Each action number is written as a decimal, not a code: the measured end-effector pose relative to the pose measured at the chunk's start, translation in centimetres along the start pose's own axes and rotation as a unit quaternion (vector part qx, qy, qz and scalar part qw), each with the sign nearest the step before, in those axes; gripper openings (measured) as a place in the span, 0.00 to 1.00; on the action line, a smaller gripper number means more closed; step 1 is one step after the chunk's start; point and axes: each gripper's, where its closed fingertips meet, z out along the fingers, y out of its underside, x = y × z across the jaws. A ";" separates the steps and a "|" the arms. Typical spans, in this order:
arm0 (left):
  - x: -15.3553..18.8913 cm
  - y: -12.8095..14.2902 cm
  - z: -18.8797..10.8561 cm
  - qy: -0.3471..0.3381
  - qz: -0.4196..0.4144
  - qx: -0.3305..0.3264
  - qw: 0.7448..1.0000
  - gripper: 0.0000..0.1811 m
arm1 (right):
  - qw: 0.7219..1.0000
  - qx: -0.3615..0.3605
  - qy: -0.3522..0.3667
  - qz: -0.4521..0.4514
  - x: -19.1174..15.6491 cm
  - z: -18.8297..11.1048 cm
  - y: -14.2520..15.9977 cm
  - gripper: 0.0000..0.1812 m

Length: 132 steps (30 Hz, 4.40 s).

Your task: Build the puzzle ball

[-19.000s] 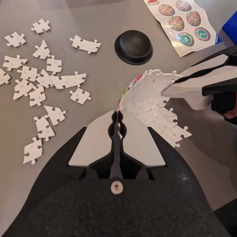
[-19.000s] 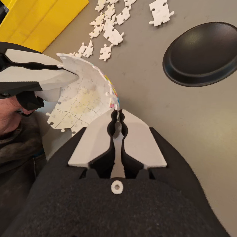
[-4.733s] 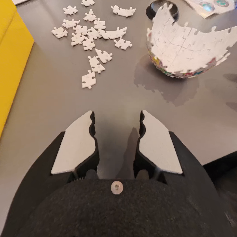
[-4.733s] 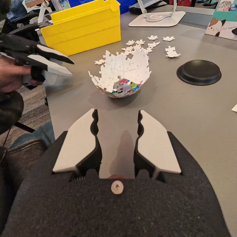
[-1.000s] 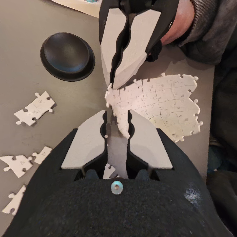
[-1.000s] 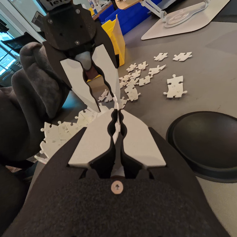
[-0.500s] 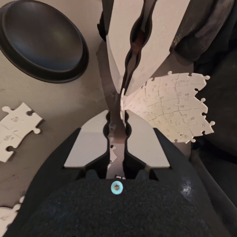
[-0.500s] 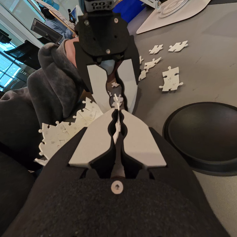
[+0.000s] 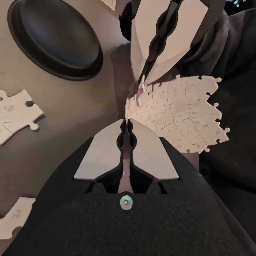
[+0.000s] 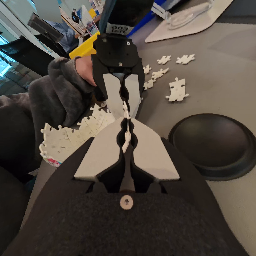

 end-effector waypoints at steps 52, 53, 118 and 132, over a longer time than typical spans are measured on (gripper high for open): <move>-0.1 0.3 0.4 0.008 -0.011 0.006 1.000 0.01 | 0.992 -0.111 0.035 -0.044 1.9 0.8 2.1 0.02; -0.1 0.2 0.4 0.009 -0.010 0.006 1.000 0.02 | 0.991 -0.113 0.040 -0.054 1.9 0.8 2.1 0.02; 0.7 -0.1 0.4 -0.018 0.046 -0.003 0.999 0.01 | 0.991 -0.131 -0.028 0.028 0.4 0.2 2.7 0.01; 0.7 -1.9 0.3 -0.025 0.052 0.038 0.998 0.08 | 0.991 -0.126 -0.031 0.022 0.2 0.3 2.4 0.01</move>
